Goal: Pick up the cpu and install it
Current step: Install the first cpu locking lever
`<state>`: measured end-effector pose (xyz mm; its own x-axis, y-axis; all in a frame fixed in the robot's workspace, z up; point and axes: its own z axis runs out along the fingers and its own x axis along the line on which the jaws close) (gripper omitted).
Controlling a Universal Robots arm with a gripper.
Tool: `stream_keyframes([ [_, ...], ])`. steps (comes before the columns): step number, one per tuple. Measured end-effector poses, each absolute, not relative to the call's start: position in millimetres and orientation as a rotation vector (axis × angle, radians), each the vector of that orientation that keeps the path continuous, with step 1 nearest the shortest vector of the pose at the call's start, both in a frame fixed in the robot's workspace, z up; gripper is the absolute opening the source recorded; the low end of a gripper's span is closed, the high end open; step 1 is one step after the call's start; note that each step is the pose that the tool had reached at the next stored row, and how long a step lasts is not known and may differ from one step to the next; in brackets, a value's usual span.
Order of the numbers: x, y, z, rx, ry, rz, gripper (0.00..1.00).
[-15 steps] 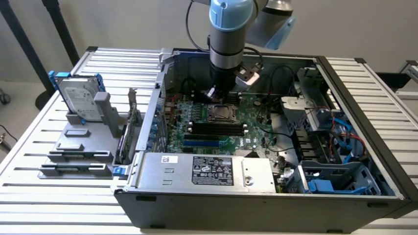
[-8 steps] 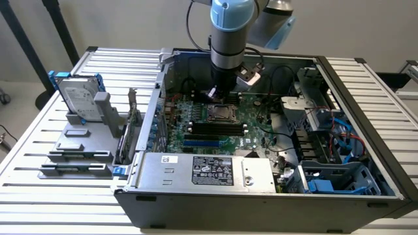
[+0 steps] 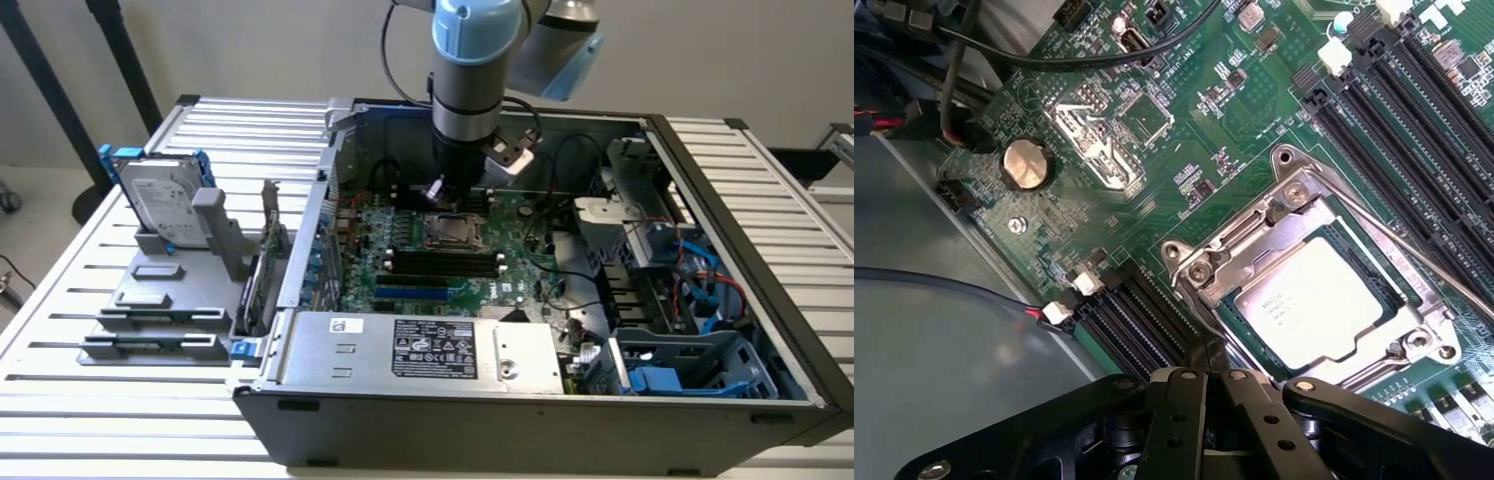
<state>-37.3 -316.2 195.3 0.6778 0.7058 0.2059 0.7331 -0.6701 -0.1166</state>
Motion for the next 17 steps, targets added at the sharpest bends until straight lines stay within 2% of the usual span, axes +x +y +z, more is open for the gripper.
stream_keyframes([
  [17,-32.4,-316.8,194.1,-2.697,-1.175,-0.211,0.11],
])
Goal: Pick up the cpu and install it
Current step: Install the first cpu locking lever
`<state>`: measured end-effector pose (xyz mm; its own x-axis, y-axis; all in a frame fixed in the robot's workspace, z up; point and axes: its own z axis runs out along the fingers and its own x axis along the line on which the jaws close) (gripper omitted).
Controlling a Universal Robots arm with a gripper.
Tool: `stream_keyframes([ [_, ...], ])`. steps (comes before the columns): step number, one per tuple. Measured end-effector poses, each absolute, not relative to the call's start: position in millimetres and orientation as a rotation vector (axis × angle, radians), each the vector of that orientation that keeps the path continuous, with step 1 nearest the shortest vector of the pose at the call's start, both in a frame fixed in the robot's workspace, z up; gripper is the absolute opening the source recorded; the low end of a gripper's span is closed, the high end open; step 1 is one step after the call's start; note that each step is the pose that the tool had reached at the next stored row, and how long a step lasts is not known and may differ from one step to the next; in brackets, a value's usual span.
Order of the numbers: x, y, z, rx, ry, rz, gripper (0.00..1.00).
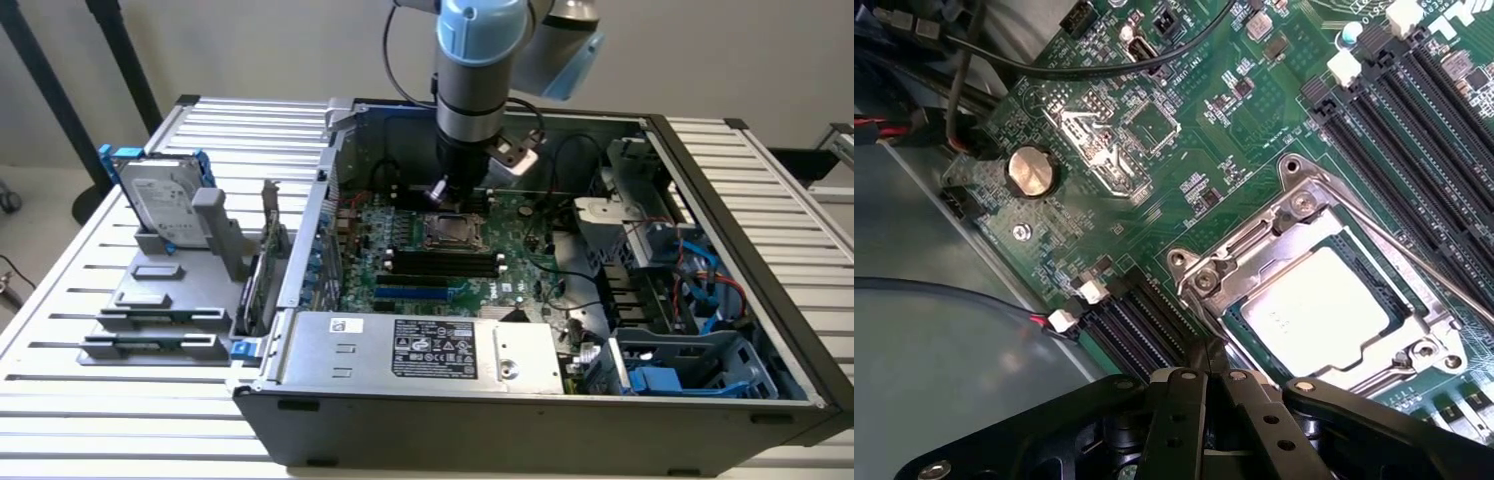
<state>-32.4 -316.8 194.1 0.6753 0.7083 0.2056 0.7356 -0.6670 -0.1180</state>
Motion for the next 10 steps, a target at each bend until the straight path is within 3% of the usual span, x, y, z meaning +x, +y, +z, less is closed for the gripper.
stream_keyframes([
  [10,-29.3,-317.4,194.0,-2.696,-1.175,-0.210,0.11],
])
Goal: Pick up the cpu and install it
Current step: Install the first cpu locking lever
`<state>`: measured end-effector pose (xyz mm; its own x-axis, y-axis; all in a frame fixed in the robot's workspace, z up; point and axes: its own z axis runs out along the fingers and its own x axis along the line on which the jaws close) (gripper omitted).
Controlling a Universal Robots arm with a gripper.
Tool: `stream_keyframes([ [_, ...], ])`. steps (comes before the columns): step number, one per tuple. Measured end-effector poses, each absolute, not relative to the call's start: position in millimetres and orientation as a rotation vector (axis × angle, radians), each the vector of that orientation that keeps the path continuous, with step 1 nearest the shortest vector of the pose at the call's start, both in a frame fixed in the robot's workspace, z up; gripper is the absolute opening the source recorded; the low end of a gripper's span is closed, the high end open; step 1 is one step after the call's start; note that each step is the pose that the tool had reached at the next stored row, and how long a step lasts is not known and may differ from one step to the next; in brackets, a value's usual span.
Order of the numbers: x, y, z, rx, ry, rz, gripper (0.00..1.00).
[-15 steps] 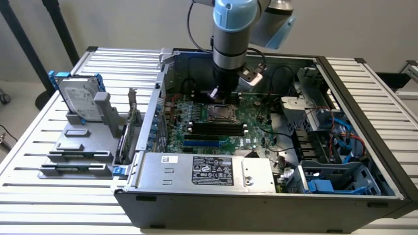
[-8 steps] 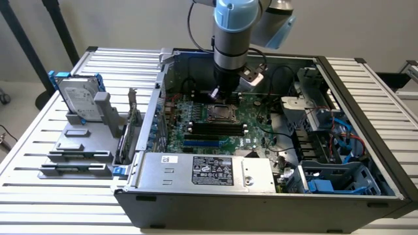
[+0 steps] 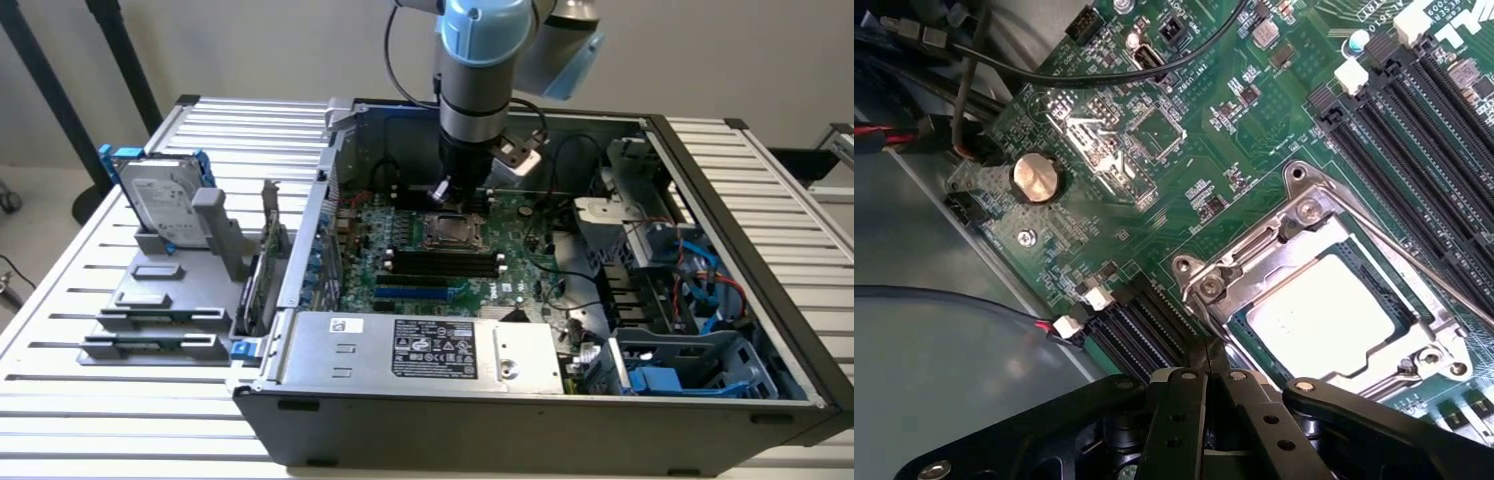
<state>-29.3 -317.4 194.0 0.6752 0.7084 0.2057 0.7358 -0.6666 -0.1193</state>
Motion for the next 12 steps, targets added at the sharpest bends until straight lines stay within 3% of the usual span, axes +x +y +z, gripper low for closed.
stream_keyframes([
  [12,-28.4,-318.8,194.3,-2.695,-1.175,-0.208,0.11],
])
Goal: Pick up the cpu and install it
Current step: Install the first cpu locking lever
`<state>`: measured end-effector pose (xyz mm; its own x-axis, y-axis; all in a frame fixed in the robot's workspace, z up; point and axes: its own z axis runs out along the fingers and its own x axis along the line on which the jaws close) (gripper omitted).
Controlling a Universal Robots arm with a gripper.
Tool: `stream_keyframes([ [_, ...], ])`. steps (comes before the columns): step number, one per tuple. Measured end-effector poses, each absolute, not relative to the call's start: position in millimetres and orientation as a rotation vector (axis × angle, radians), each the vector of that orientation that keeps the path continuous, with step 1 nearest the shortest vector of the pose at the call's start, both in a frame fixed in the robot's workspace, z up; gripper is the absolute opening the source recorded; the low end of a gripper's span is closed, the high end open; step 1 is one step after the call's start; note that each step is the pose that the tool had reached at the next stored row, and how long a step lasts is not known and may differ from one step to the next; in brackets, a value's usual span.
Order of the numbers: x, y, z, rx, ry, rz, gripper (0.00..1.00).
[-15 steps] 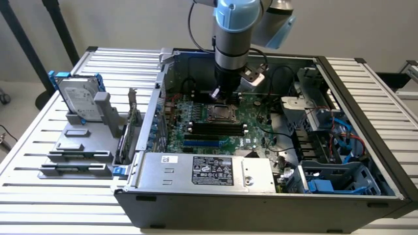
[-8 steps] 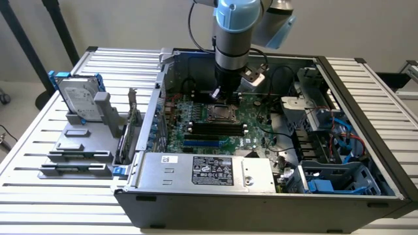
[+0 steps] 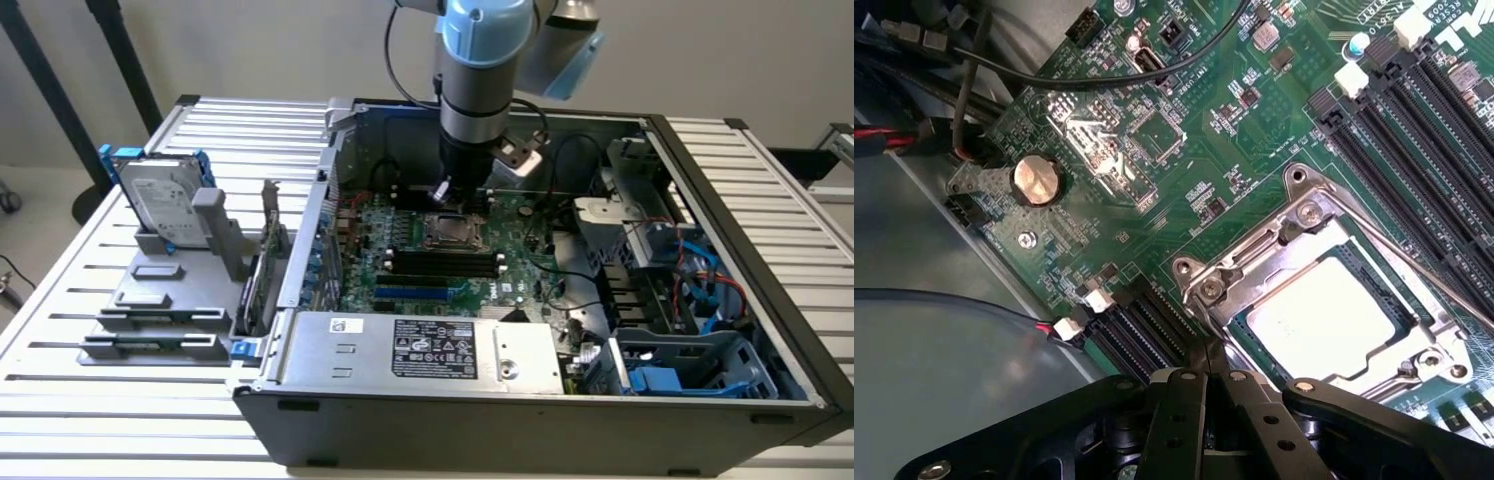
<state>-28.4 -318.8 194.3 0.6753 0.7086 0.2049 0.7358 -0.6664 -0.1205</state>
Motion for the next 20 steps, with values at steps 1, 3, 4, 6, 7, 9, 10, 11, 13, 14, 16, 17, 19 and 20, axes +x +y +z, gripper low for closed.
stream_keyframes([
  [1,-28.2,-318.9,194.4,-2.695,-1.175,-0.208,0.11],
  [3,-27.7,-319.1,194.6,-2.695,-1.175,-0.207,0.11],
  [4,-27.6,-319.1,194.7,-2.695,-1.175,-0.208,0.11],
  [6,-27.3,-319.2,194.9,-2.697,-1.175,-0.209,0.11],
  [7,-27.1,-319.3,195.3,-2.698,-1.175,-0.211,0.11],
  [9,-27.0,-319.3,196.3,-2.698,-1.175,-0.211,0.11],
  [10,-27.0,-319.2,197.0,-2.698,-1.175,-0.210,0.11],
  [11,-27.0,-319.3,197.7,-2.698,-1.175,-0.210,0.11],
  [13,-27.0,-319.3,198.8,-2.697,-1.175,-0.208,0.11],
  [14,-27.0,-319.3,199.4,-2.697,-1.175,-0.206,0.11],
  [16,-27.0,-319.6,200.4,-2.696,-1.174,-0.203,0.11],
  [17,-27.0,-319.8,200.6,-2.696,-1.173,-0.201,0.11],
  [19,-27.1,-320.5,200.8,-2.696,-1.173,-0.200,0.11],
  [20,-27.0,-320.7,200.7,-2.696,-1.173,-0.200,0.11],
])
